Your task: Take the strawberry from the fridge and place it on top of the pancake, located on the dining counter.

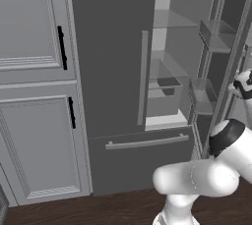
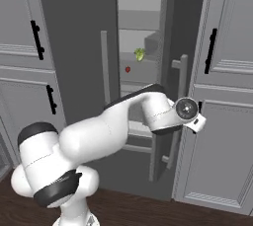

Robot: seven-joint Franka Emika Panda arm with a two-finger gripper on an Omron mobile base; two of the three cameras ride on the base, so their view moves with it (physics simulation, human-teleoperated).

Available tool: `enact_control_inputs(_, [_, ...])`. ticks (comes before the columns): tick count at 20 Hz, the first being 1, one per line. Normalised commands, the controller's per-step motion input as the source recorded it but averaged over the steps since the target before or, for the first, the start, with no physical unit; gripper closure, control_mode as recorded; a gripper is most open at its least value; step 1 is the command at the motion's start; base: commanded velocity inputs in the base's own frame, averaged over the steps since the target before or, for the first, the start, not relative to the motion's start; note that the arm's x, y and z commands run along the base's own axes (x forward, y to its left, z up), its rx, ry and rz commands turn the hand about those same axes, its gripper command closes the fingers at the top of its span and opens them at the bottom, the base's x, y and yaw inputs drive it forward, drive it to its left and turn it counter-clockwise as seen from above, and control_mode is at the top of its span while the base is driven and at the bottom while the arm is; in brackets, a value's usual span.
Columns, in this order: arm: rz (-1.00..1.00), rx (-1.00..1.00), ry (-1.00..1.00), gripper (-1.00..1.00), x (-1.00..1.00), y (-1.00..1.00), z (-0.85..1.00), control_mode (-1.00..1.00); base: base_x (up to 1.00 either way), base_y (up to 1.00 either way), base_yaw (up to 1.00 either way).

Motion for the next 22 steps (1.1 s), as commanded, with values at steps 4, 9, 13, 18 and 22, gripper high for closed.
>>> enact_control_inputs(4, [-0.04,0.11,-0.01,1.00,-0.64,-1.00,-0.12,-1.00,0.00,0.00,0.00])
enact_control_inputs(9, [0.00,0.22,-0.19,1.00,-1.00,-0.67,0.45,-1.00,0.00,0.00,0.00])
enact_control_inputs(13, [0.00,0.02,-0.31,1.00,-1.00,0.90,0.19,-1.00,0.00,0.00,0.00])
enact_control_inputs(18, [0.00,-0.20,-0.33,1.00,-0.63,1.00,0.00,-1.00,0.00,0.00,0.00])
enact_control_inputs(22, [-0.01,-0.23,-0.36,1.00,-0.06,1.00,0.02,-1.00,0.00,0.00,0.00])
